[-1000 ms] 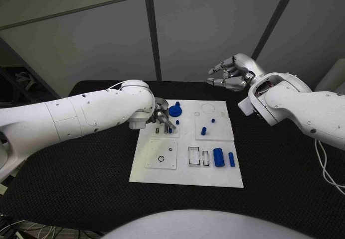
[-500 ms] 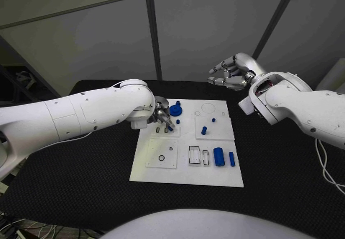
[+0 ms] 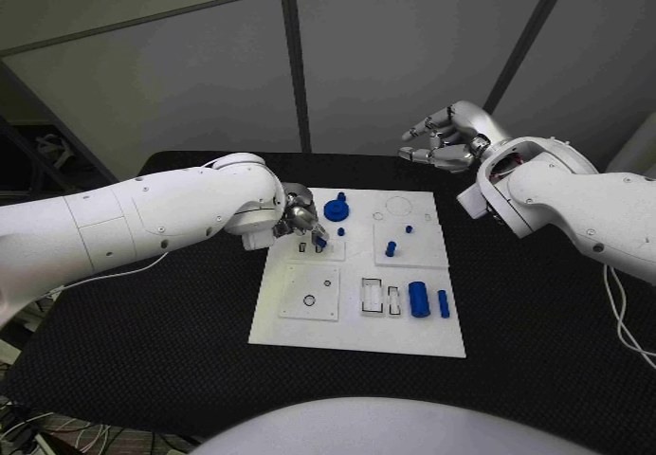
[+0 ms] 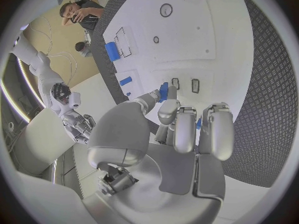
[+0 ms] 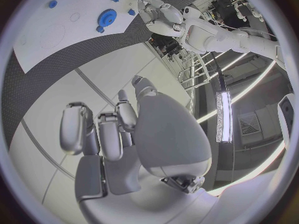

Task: Assemble the parts on the task board

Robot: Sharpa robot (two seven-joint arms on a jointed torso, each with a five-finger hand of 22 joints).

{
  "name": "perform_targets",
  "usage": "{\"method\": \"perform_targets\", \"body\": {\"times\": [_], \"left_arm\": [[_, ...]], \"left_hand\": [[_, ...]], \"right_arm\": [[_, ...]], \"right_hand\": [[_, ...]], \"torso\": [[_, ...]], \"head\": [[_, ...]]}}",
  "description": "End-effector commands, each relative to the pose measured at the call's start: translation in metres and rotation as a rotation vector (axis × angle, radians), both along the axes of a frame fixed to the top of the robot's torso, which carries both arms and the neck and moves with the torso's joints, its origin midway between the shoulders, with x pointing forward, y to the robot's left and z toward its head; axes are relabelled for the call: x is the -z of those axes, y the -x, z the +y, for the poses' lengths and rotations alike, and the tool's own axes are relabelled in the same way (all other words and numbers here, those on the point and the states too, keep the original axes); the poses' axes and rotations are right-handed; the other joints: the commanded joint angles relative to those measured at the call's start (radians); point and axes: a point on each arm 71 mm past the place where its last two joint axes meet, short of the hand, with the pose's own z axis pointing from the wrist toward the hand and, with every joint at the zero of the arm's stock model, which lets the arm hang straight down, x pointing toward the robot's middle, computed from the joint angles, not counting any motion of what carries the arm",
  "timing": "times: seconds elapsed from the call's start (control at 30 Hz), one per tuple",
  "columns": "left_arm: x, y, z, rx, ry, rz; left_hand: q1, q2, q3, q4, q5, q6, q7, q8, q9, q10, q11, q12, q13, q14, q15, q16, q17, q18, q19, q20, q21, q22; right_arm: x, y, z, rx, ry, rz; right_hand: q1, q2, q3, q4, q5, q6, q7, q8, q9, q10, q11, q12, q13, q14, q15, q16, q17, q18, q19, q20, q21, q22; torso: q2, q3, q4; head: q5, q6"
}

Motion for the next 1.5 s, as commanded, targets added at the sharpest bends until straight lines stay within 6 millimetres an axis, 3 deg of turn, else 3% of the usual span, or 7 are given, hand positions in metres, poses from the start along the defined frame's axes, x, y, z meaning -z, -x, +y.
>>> {"method": "perform_targets", "body": {"times": [0.03, 0.17, 0.4, 0.5, 0.93, 1.5], "left_arm": [[-0.004, 0.001, 0.004, -0.078, 0.066, -0.053], [-0.005, 0.007, 0.011, -0.110, 0.079, -0.091], [-0.002, 0.016, 0.015, -0.131, 0.071, -0.162], [0.001, 0.019, 0.016, -0.133, 0.061, -0.189], [0.011, 0.026, 0.008, -0.134, 0.050, -0.267], [0.018, 0.024, -0.003, -0.052, -0.015, -0.239]], "left_hand": [[-0.021, -0.013, 0.185, -0.151, 0.020, -0.006, -0.005, 0.011, 0.016, 0.007, -0.005, -0.002, -0.001, 0.059, -0.001, -0.006, 0.128, -0.015, 0.011, -0.002, 0.006, 0.076], [-0.039, -0.031, 0.221, -0.160, 0.054, -0.003, -0.007, 0.024, 0.031, -0.001, -0.008, -0.026, -0.027, 0.060, -0.003, -0.006, 0.129, -0.016, 0.014, -0.005, 0.008, 0.081], [-0.053, -0.044, 0.249, -0.165, 0.067, 0.000, -0.010, 0.035, 0.044, 0.003, -0.011, -0.035, -0.039, 0.060, -0.006, -0.007, 0.129, -0.017, 0.018, -0.007, 0.011, 0.087], [-0.055, -0.046, 0.255, -0.166, 0.069, 0.000, -0.011, 0.038, 0.047, 0.003, -0.012, -0.038, -0.043, 0.060, -0.007, -0.007, 0.129, -0.017, 0.018, -0.008, 0.011, 0.088], [-0.070, -0.060, 0.284, -0.170, 0.082, 0.002, -0.015, 0.052, 0.061, 0.009, -0.016, -0.043, -0.052, 0.060, -0.010, -0.008, 0.129, -0.019, 0.024, -0.011, 0.016, 0.096], [-0.080, -0.060, 0.304, -0.171, 0.090, 0.000, -0.016, 0.060, 0.070, -0.001, -0.017, -0.067, -0.082, 0.059, -0.012, -0.009, 0.130, -0.018, 0.023, -0.013, 0.014, 0.095]], "right_arm": [[-0.001, -0.001, -0.001, -0.003, 0.004, 0.000], [-0.001, -0.001, -0.002, 0.001, 0.006, 0.002], [0.000, -0.002, -0.004, 0.006, 0.009, 0.005], [0.000, -0.002, -0.005, 0.007, 0.010, 0.006], [0.001, -0.003, -0.006, 0.007, 0.016, 0.014], [0.003, -0.004, -0.003, -0.008, 0.024, 0.029]], "right_hand": [[-0.004, 0.004, 0.005, -0.001, 0.004, -0.006, 0.000, -0.002, -0.001, -0.004, 0.002, -0.003, 0.001, 0.081, -0.004, -0.003, 0.165, 0.007, -0.006, 0.001, -0.005, -0.001], [-0.004, 0.004, 0.006, -0.001, 0.004, -0.006, 0.000, -0.002, -0.001, -0.004, 0.003, -0.002, 0.001, 0.081, -0.004, -0.003, 0.165, 0.007, -0.006, 0.001, -0.004, -0.001], [-0.004, 0.004, 0.006, -0.001, 0.004, -0.006, 0.000, -0.002, -0.001, -0.004, 0.003, -0.002, 0.001, 0.081, -0.004, -0.003, 0.165, 0.007, -0.006, 0.001, -0.005, -0.001], [-0.004, 0.004, 0.006, -0.001, 0.004, -0.006, 0.000, -0.002, -0.001, -0.004, 0.003, -0.002, 0.001, 0.081, -0.004, -0.003, 0.165, 0.007, -0.006, 0.001, -0.005, -0.001], [-0.004, 0.004, 0.006, -0.001, 0.004, -0.006, 0.000, -0.002, -0.001, -0.004, 0.003, -0.002, 0.001, 0.081, -0.004, -0.003, 0.165, 0.007, -0.006, 0.001, -0.005, -0.001], [-0.016, 0.002, 0.003, 0.007, -0.009, -0.007, 0.000, -0.001, -0.001, -0.005, 0.003, -0.005, -0.002, 0.080, -0.003, -0.004, 0.164, 0.008, -0.007, 0.001, -0.007, -0.004]], "torso": [[0.000, 0.0034, 0.0037], [-0.002, 0.0087, 0.0078], [-0.004, 0.0186, 0.0172], [-0.005, 0.0196, 0.0185], [-0.002, 0.0181, 0.0181], [-0.003, 0.0184, 0.0168]], "head": [[0.002, 0.000], [0.002, -0.001], [0.005, -0.002], [0.004, -0.003], [0.008, -0.001], [0.007, -0.007]]}}
